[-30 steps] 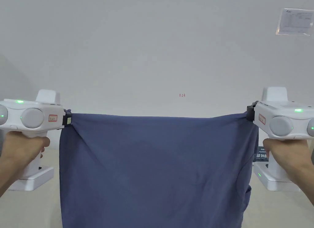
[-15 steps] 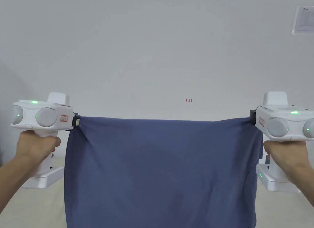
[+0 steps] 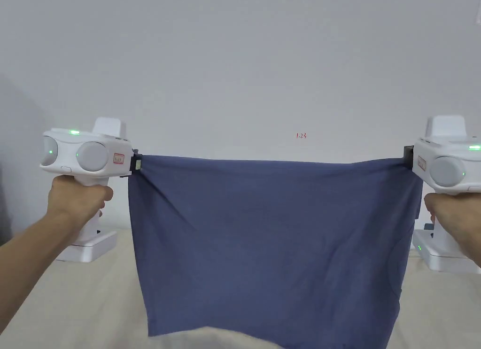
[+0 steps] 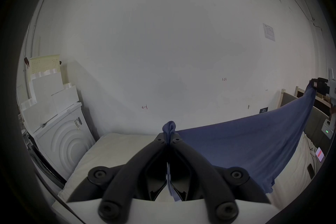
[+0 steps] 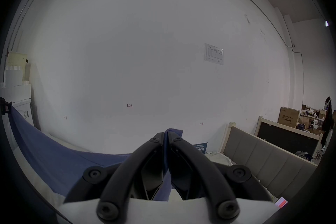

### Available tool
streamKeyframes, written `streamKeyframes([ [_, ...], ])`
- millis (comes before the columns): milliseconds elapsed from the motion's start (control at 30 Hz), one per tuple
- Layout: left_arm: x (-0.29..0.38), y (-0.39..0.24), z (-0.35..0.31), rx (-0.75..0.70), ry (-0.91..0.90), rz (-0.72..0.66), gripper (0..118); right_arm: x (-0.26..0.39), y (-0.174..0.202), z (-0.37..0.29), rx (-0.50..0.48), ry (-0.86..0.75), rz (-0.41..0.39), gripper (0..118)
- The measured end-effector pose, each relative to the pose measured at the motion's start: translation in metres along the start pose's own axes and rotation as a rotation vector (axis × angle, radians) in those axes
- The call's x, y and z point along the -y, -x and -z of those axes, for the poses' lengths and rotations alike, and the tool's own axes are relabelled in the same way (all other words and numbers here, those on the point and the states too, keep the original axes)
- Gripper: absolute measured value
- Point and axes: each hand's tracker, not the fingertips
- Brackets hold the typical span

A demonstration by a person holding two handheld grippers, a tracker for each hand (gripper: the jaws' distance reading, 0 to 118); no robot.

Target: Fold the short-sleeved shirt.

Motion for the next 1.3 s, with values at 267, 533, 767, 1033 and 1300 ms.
streamKeyframes([
  [267, 0.067, 0.003, -0.042, 0.022, 0.037, -0.010, 0, 0.054, 0.004, -0.061, -0.030, 0.017, -0.064, 2],
  [533, 0.142, 0.009, -0.119, 0.045, 0.053, -0.037, 0, 0.110, -0.006, -0.142, -0.052, 0.020, -0.096, 2],
  [767, 0.221, 0.008, -0.198, 0.052, 0.082, -0.063, 0, 0.170, -0.014, -0.229, -0.053, 0.041, -0.092, 2],
  [1033, 0.326, 0.017, -0.261, 0.061, 0.159, -0.062, 0, 0.265, -0.011, -0.326, -0.029, 0.132, -0.107, 3],
  [1300, 0.417, 0.019, -0.302, 0.051, 0.262, -0.080, 0, 0.356, 0.002, -0.401, 0.015, 0.257, -0.098, 2],
])
